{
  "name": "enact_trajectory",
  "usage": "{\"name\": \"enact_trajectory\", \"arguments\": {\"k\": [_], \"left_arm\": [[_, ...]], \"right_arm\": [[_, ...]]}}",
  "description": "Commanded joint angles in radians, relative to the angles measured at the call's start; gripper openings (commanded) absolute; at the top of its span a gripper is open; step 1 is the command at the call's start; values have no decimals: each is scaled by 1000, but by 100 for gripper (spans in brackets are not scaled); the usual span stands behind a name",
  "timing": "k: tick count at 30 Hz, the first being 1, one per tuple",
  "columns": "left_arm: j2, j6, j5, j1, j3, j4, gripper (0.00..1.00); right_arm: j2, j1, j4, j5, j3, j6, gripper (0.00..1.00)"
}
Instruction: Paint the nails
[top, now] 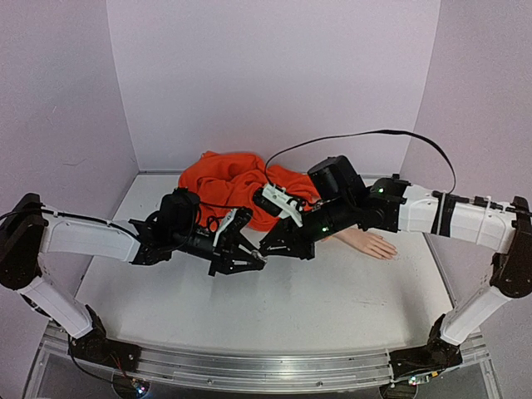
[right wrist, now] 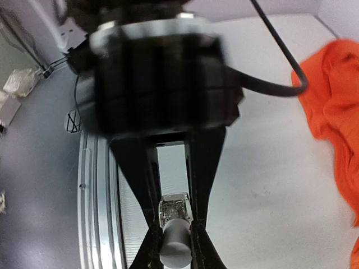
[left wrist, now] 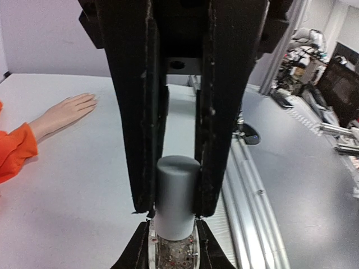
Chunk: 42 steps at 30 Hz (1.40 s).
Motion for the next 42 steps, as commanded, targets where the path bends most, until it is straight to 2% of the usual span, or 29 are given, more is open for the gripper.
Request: {"name": "enact_trajectory", "arguments": {"k": [1, 4, 7, 12, 13, 18, 19, 22, 24, 27, 29, 34, 40, 42], "left_arm": [[-58, -164, 424, 13, 66, 20, 0], [-69, -201, 440, 13, 82, 21, 0], [-102, -200, 369, 13, 67, 21, 0], [-181, -162, 19, 13, 5, 9, 0], [-196, -153, -70, 13, -11, 7, 0], [-250, -63, -493, 8, -67, 2, 0], [-252, -47, -564, 7, -72, 2, 0], [-240, -9, -806, -12, -75, -1, 0], [-231, -8, -921, -15, -74, -2, 0], [-211, -9, -1004, -18, -65, -1, 0], [-195, -9, -1034, -20, -51, -3, 0], [-156, -21, -1060, -34, -22, -4, 0], [-113, -25, -1068, -59, 12, -6, 0], [-105, -27, -1068, -65, 17, -6, 0]], "right_arm": [[-18, -25, 28, 29, 56, -334, 0], [37, -25, 28, 6, 126, -388, 0], [80, -25, 23, 21, 171, -397, 0], [81, -25, 29, 83, 184, -321, 0], [78, -25, 32, 105, 183, -293, 3], [54, -25, 71, 239, 179, -98, 54], [51, -26, 79, 255, 179, -50, 60], [41, -25, 98, 304, 181, 107, 67], [42, -25, 105, 355, 195, 287, 72], [62, -26, 119, 348, 215, 495, 84], [91, -25, 120, 363, 244, 622, 86], [145, -25, 121, 396, 290, 810, 85], [228, -25, 112, 385, 347, 879, 81], [265, -25, 111, 350, 373, 895, 76]]}}
